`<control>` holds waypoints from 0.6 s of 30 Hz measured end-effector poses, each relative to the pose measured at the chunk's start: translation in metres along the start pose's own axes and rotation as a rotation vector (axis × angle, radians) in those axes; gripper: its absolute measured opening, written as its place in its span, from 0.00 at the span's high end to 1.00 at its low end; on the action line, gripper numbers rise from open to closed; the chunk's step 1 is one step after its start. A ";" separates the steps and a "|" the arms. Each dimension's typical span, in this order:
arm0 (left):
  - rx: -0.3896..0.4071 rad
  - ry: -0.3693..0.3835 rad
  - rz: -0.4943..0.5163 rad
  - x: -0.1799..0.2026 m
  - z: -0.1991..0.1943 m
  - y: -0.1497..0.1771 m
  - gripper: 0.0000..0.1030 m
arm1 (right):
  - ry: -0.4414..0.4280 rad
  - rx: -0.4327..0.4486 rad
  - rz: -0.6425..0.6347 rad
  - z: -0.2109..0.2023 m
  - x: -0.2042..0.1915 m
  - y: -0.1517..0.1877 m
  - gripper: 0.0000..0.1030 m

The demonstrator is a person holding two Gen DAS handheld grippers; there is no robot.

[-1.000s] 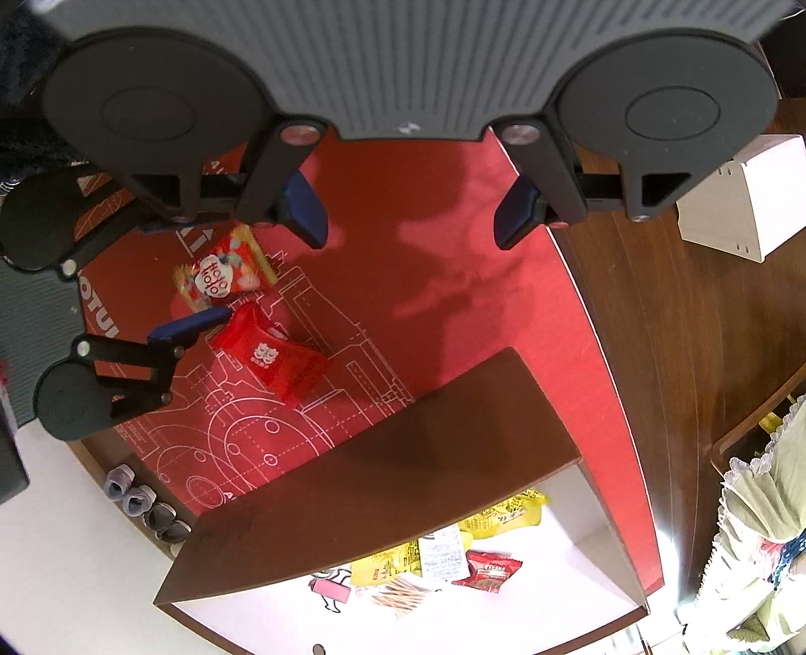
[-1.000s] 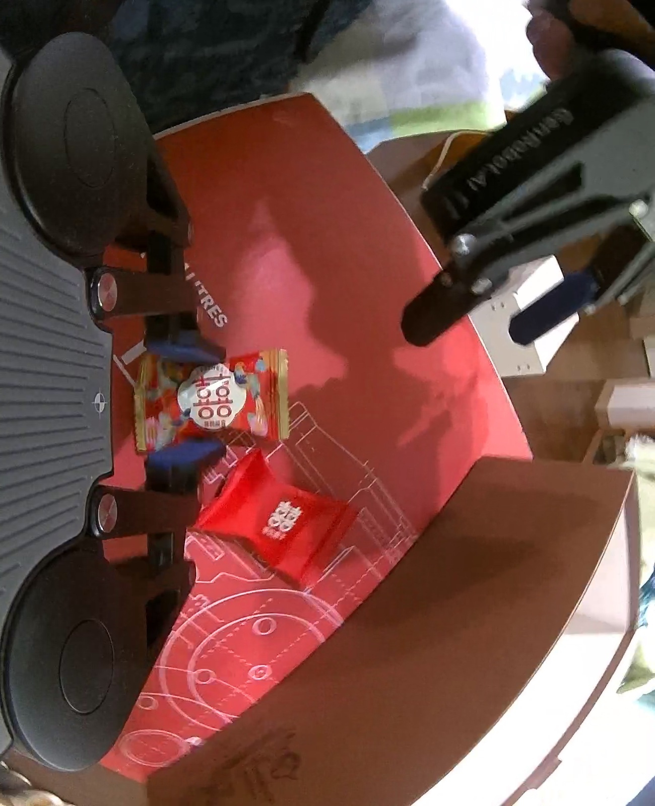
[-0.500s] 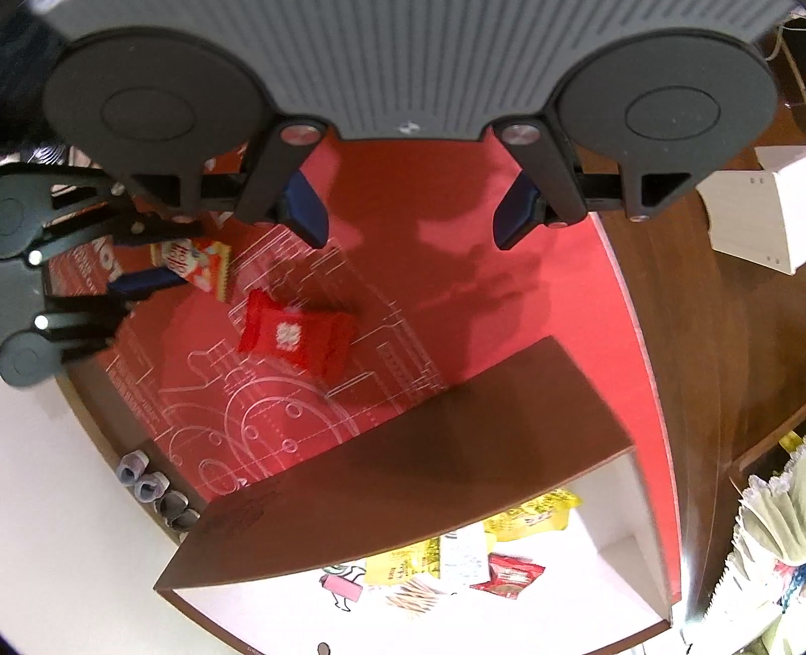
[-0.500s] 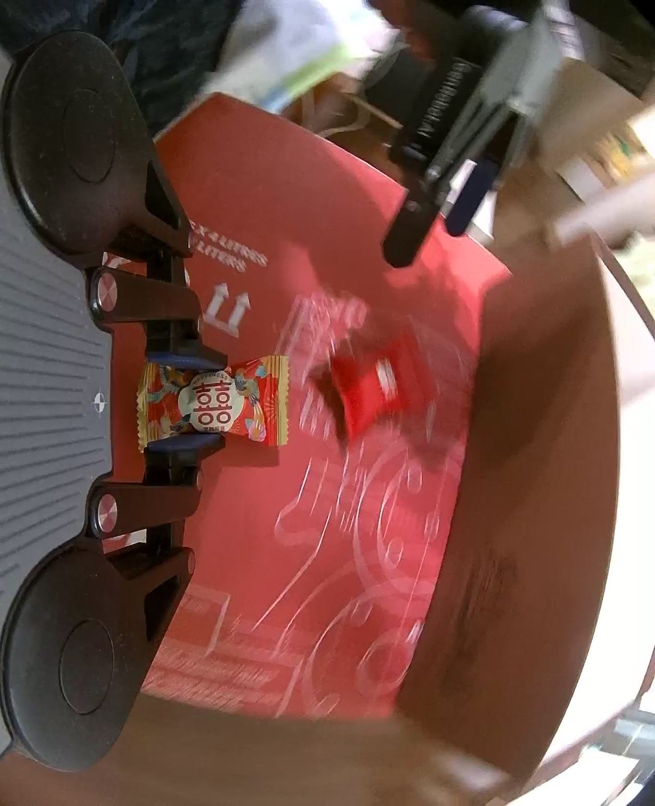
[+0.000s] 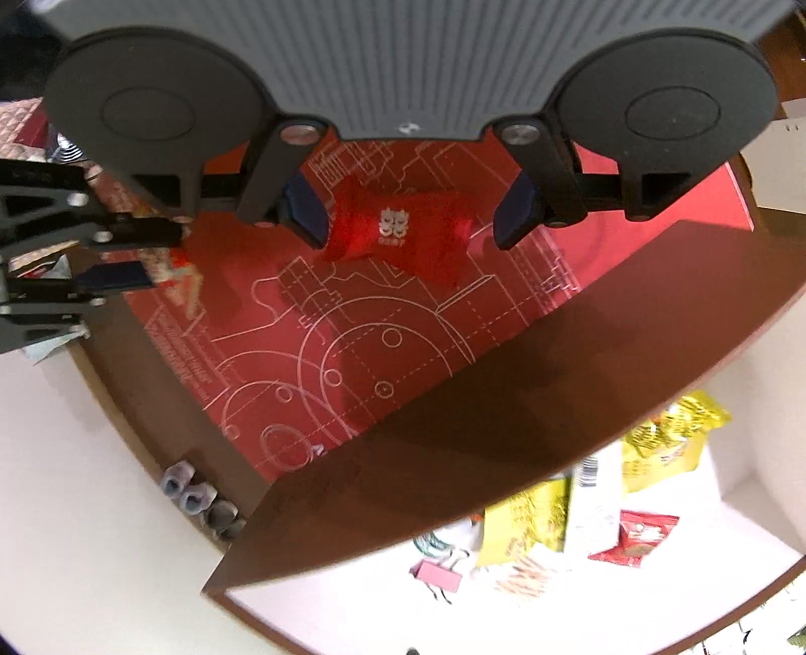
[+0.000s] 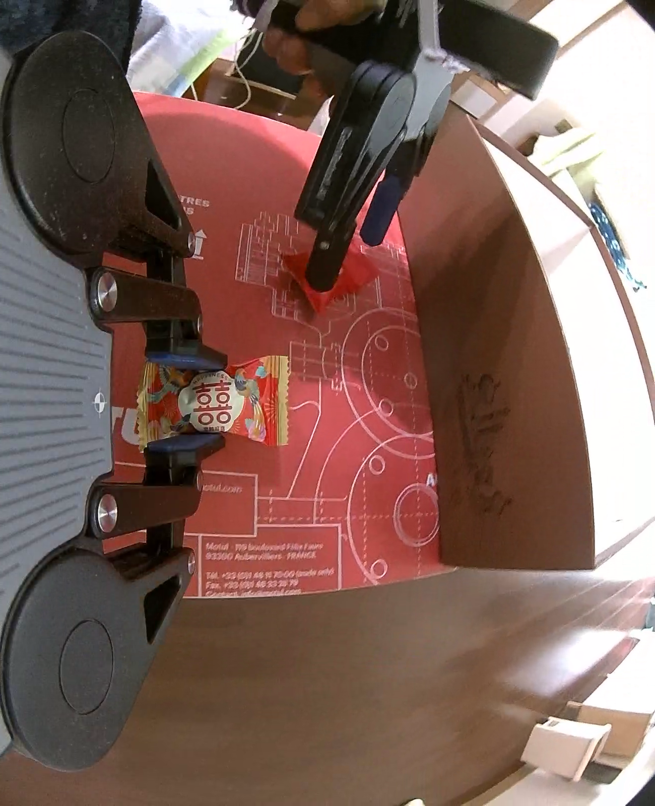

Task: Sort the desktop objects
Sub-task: 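Grasp the HOTO snack packet with the right tool while the left tool grasps the red candy packet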

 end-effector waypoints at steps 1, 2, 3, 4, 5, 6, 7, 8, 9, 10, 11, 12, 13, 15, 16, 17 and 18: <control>-0.006 -0.010 0.009 0.000 0.005 0.001 0.33 | 0.003 -0.001 0.005 0.000 0.001 0.001 0.75; -0.013 -0.019 0.017 0.000 0.010 0.003 0.33 | 0.005 -0.001 0.009 0.000 0.002 0.002 0.75; -0.015 -0.023 0.022 0.000 0.013 0.005 0.34 | 0.006 -0.002 0.010 0.001 0.002 0.003 0.75; -0.012 -0.023 0.027 0.001 0.015 0.007 0.35 | 0.005 -0.003 0.012 0.004 0.002 0.003 0.75; -0.006 -0.022 0.032 0.001 0.016 0.009 0.37 | 0.005 -0.004 0.013 0.005 0.001 0.004 0.75; -0.001 -0.021 0.038 0.001 0.017 0.011 0.37 | 0.003 -0.005 0.013 0.005 0.000 0.004 0.75; 0.007 -0.021 0.049 0.002 0.017 0.011 0.39 | 0.001 -0.006 0.012 0.005 -0.001 0.004 0.75; 0.017 -0.023 0.063 0.002 0.017 0.012 0.41 | -0.001 -0.006 0.011 0.005 -0.002 0.005 0.75; 0.028 -0.024 0.077 0.003 0.017 0.012 0.46 | -0.004 -0.007 0.009 0.006 -0.004 0.005 0.75; 0.037 -0.019 0.088 0.004 0.016 0.013 0.56 | -0.008 -0.007 0.005 0.007 -0.005 0.005 0.75; 0.040 -0.010 0.095 0.005 0.015 0.014 0.59 | -0.011 -0.006 0.002 0.008 -0.007 0.004 0.75; 0.040 -0.001 0.102 0.005 0.014 0.015 0.65 | -0.016 -0.005 0.000 0.009 -0.009 0.003 0.75; 0.038 0.007 0.105 0.006 0.013 0.015 0.75 | -0.020 -0.003 -0.002 0.010 -0.010 0.002 0.75; 0.031 0.020 0.100 0.005 0.010 0.019 0.77 | -0.027 0.000 -0.005 0.011 -0.013 0.001 0.75; 0.026 0.024 0.094 0.004 0.008 0.021 0.78 | -0.030 0.001 -0.006 0.012 -0.014 0.000 0.75; 0.023 0.028 0.086 0.003 0.006 0.024 0.78 | -0.032 0.002 -0.008 0.012 -0.015 0.000 0.75; 0.020 0.030 0.075 0.001 0.004 0.026 0.79 | -0.034 0.002 -0.009 0.012 -0.015 -0.001 0.75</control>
Point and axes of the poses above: each gripper's, at about its wrist camera, not at the fingertips, and z roughly the way its jaws point, x to its right, y to its underside, the point moved 8 cm from there along z, roughly the way its jaws point, and after that the axes turned 15 degrees about x, right-handed, at the moved point
